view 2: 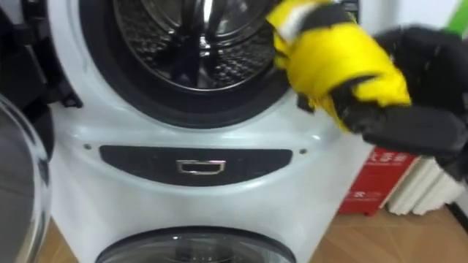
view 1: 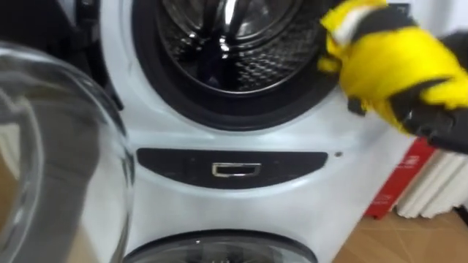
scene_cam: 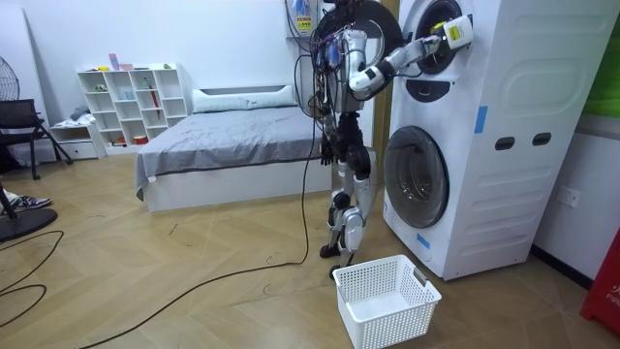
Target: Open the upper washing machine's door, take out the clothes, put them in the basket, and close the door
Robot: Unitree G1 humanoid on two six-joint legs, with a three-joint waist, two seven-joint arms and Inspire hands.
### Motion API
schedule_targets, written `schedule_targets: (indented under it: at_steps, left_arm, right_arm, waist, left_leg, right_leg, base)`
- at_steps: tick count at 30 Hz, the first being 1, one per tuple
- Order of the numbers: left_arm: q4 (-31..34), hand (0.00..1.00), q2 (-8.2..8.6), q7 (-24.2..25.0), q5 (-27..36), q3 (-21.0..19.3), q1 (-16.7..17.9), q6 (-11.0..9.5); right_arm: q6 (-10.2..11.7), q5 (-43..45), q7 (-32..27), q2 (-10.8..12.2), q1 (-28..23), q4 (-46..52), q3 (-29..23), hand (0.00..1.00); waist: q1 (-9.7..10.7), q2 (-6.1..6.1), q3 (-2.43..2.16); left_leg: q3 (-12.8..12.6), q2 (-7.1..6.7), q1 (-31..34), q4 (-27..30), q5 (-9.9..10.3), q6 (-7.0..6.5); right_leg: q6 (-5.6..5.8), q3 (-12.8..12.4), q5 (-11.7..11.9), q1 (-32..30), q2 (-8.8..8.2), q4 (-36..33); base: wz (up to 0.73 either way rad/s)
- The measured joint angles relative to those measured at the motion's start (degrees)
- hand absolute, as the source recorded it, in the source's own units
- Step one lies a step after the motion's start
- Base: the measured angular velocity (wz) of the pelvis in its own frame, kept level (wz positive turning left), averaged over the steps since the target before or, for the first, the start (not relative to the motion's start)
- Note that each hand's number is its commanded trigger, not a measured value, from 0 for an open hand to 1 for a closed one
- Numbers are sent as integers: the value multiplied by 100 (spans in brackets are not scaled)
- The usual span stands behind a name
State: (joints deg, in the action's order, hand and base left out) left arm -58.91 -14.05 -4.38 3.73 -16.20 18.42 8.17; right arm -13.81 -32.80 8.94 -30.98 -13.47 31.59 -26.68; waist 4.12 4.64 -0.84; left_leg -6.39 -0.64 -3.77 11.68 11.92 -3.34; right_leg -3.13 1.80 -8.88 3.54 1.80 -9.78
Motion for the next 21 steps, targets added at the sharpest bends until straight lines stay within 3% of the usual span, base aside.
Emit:
schedule_targets:
  at_steps: [6, 10, 12, 16, 19, 21]
  left_arm:
    - [-47, 0, -88, 47, -14, 67, -398, 2]
    - [-72, 0, -180, 136, -23, 72, -578, 1]
    - [-80, 0, -305, 146, -20, 143, -636, 3]
    - [-81, 0, -326, 146, 84, 538, -707, 3]
    - [-388, 0, -262, 124, 264, 1165, -1043, 0]
    - [-560, 0, -78, 107, 413, 1510, -1347, -4]
  right_arm:
    - [-8, 21, 124, 16, -528, -693, -171, 100]
    - [-4, 75, 260, 68, -711, -1041, -149, 100]
    - [-5, 270, 308, 254, -909, -1373, -133, 100]
    - [2, 302, 447, 336, -1194, -2027, 116, 100]
    - [97, 523, 505, 698, -1178, -2986, 707, 100]
    - [50, 703, 505, 1055, -1173, -3682, 1076, 100]
  waist:
    - [21, -147, 31]
    - [64, -337, 41]
    - [74, -329, 30]
    - [156, -300, 18]
    - [171, -256, 24]
    - [179, -244, 33]
  left_leg:
    - [-471, 127, 56, -4, 19, 48]
    - [-784, 194, 124, 1, -6, 61]
    - [-945, 236, 122, 1, -7, 63]
    - [-1163, 297, 151, 13, -27, 95]
    - [-1550, 407, 152, 12, -60, 152]
    - [-1837, 480, 172, 18, -78, 181]
  right_leg:
    - [60, -504, 134, -225, 132, -24]
    - [72, -802, 288, -398, 213, -31]
    - [59, -967, 343, -486, 275, -69]
    - [9, -1145, 380, -608, 342, -140]
    - [-10, -1324, 447, -743, 409, -210]
    - [-5, -1439, 472, -888, 440, -316]
  base:
    - [-45]
    - [-46]
    - [-39]
    - [-29]
    - [-38]
    - [-38]
